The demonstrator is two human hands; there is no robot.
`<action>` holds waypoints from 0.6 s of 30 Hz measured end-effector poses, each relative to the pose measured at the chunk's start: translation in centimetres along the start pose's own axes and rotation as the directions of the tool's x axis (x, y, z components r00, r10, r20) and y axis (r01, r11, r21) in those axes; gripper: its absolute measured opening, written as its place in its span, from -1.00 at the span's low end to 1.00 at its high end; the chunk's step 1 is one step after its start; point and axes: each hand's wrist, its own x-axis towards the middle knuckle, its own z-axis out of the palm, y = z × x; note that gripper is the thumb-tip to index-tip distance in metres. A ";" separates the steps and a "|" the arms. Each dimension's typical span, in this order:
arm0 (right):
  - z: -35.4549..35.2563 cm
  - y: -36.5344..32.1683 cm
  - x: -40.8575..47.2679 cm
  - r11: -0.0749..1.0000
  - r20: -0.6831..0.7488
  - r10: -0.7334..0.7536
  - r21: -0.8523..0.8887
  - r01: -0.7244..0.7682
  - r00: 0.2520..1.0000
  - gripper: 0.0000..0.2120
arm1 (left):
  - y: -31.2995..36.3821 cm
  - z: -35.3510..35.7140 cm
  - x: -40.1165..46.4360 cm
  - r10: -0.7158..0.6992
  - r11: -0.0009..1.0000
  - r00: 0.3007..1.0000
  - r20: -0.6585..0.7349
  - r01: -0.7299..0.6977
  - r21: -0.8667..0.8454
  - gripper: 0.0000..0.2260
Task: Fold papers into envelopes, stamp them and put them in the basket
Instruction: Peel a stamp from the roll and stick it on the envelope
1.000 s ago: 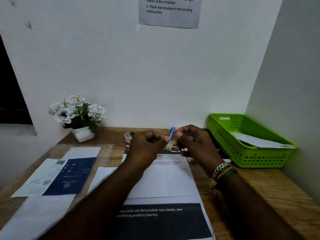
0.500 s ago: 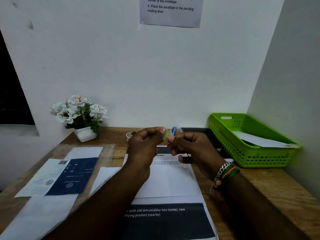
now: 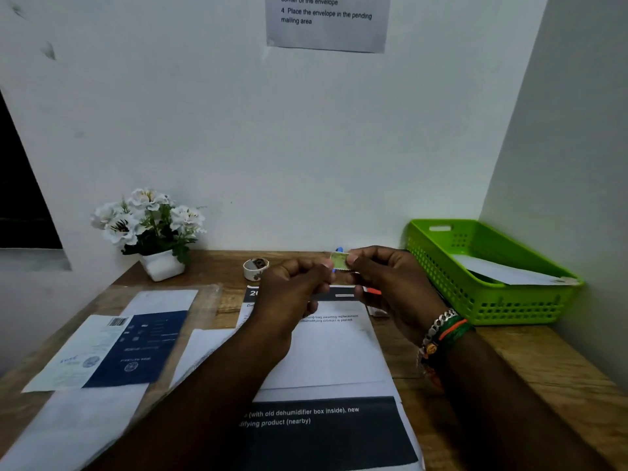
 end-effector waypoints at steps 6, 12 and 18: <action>-0.4 0.1 0.2 1.000 -0.011 0.022 -0.015 -0.022 1.000 -0.85 | -0.1 0.1 -0.1 -0.029 0.999 0.999 0.019 0.028 0.035 -0.92; -0.4 0.0 0.2 0.999 -0.005 0.040 0.012 -0.040 0.999 -0.86 | 0.0 0.0 0.1 -0.038 0.999 0.999 0.001 0.038 0.037 -0.91; -0.5 0.0 0.3 0.999 -0.002 0.033 0.012 -0.033 0.999 -0.86 | 0.0 0.0 0.1 -0.034 0.997 0.999 -0.003 0.034 0.067 -0.88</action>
